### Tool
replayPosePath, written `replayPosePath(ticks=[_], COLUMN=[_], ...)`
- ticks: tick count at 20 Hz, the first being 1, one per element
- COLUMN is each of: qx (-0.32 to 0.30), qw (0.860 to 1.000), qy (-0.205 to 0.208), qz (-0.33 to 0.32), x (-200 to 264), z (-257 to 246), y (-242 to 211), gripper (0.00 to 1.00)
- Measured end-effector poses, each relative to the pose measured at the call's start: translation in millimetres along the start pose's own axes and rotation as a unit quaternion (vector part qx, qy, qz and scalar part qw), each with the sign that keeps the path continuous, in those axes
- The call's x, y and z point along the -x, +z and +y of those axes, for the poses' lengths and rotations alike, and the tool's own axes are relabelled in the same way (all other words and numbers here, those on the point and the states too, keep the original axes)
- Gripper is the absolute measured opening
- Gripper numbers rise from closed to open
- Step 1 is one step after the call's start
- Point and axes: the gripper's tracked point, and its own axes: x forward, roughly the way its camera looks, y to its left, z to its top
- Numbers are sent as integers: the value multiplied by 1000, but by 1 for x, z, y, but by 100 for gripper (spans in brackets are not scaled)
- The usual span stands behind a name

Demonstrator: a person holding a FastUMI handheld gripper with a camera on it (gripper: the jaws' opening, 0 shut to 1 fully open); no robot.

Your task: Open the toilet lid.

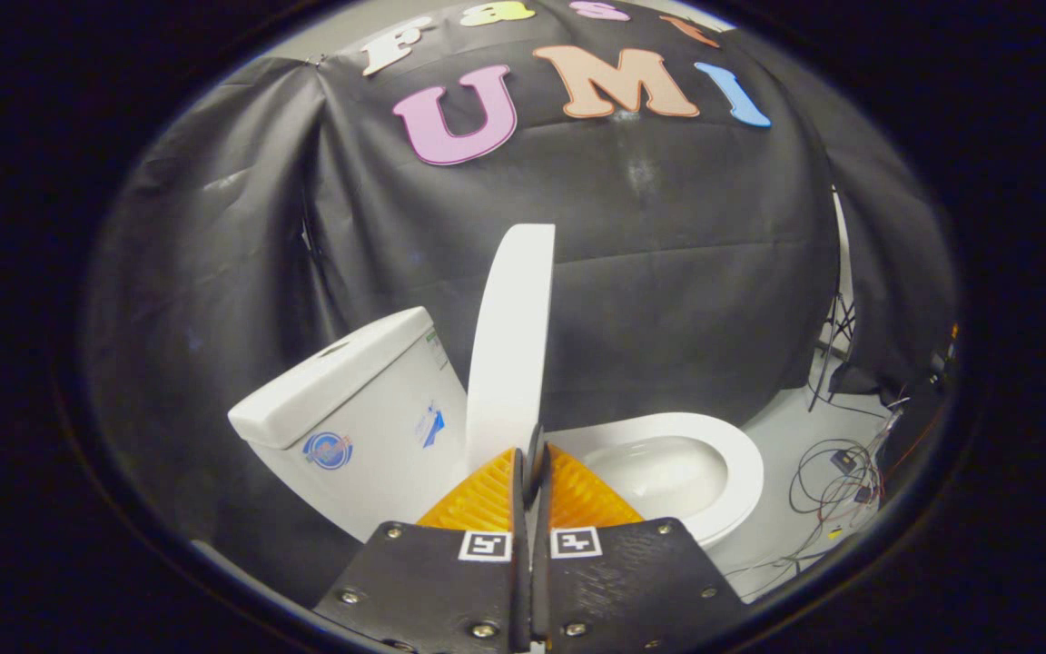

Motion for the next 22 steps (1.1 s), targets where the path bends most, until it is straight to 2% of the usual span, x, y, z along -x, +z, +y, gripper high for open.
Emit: replayPosePath(ticks=[14,22], qx=[1,44], qw=[1000,998], qy=[27,43], qz=[-8,-24], x=[-1,0], z=[19,24], y=[0,2], gripper=[1,2])
